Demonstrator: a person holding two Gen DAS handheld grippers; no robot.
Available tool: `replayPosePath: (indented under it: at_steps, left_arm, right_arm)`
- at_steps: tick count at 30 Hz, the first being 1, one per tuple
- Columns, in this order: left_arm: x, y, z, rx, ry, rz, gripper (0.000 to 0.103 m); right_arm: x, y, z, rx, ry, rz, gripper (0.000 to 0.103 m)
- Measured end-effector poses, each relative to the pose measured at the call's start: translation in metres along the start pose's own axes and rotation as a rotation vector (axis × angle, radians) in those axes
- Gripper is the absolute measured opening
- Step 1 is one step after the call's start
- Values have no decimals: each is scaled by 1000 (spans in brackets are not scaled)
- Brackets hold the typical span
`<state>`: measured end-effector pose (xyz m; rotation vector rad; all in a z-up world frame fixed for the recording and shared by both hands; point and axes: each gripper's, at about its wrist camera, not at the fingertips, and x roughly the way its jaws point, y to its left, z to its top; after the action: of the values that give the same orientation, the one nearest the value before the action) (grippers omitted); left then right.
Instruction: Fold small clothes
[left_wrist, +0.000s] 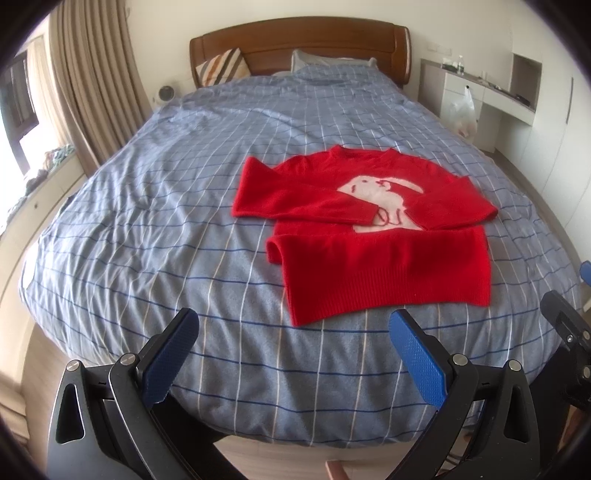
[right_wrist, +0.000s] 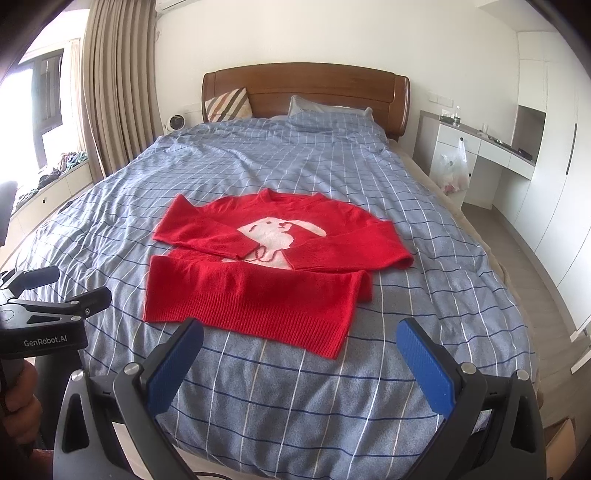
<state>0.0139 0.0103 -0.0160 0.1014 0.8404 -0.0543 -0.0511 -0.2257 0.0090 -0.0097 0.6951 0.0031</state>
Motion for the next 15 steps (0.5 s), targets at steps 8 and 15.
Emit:
replayPosePath:
  at_steps: [8, 15]
  left_arm:
    - [1, 2, 0, -2, 2, 1, 103]
    - [1, 3, -1, 1, -1, 4, 103]
  right_arm:
    - [2, -1, -1, 9, 12, -10, 103]
    - [0, -3, -1, 14, 1, -15, 103]
